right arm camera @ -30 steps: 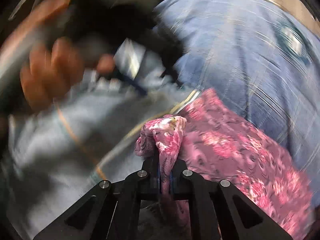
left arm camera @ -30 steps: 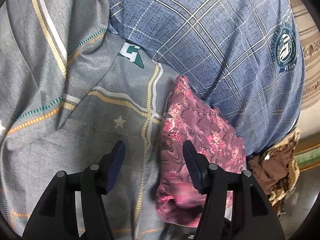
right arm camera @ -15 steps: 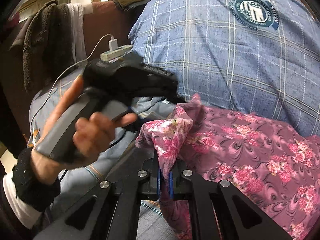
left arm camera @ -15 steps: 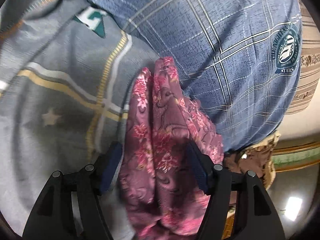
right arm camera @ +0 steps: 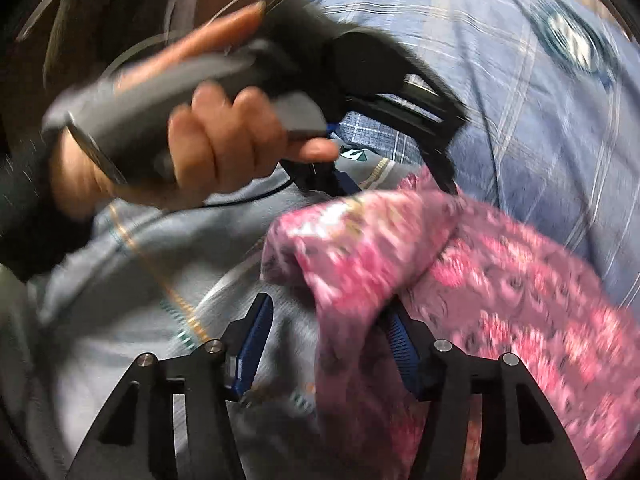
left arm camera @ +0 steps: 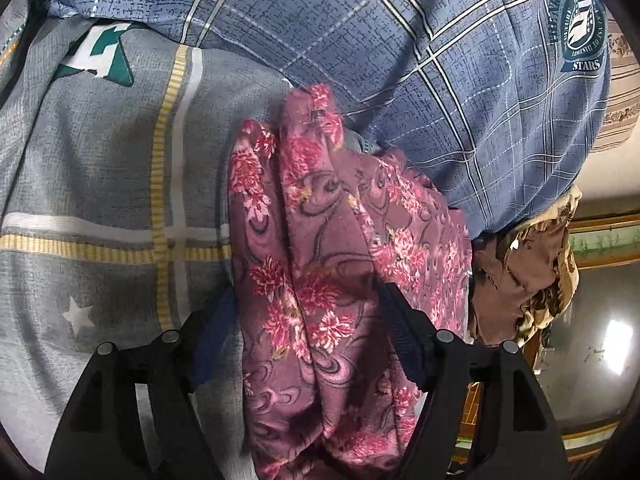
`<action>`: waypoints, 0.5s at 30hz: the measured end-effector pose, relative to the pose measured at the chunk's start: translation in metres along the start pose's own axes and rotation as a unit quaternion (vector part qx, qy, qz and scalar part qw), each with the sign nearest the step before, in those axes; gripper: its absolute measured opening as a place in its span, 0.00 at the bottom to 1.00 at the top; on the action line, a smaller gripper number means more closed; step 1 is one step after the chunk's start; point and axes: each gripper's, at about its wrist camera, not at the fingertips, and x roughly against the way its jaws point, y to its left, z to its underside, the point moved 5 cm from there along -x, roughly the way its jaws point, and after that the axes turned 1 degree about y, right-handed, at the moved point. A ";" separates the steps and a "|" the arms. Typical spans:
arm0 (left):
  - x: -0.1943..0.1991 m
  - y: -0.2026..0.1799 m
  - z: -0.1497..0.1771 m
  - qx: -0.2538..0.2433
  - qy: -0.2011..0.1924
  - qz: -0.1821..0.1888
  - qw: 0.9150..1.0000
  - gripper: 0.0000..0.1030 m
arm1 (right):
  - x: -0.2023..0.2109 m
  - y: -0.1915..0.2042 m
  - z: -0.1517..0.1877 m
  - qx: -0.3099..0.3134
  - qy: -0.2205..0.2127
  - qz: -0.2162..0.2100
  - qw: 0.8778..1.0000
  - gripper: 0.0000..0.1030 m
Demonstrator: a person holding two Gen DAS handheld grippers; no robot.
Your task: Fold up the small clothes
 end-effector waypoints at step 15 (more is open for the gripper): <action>-0.001 -0.020 0.002 -0.015 0.005 0.041 0.999 0.71 | 0.041 -0.050 -0.018 -0.076 -0.067 -0.022 0.995 0.05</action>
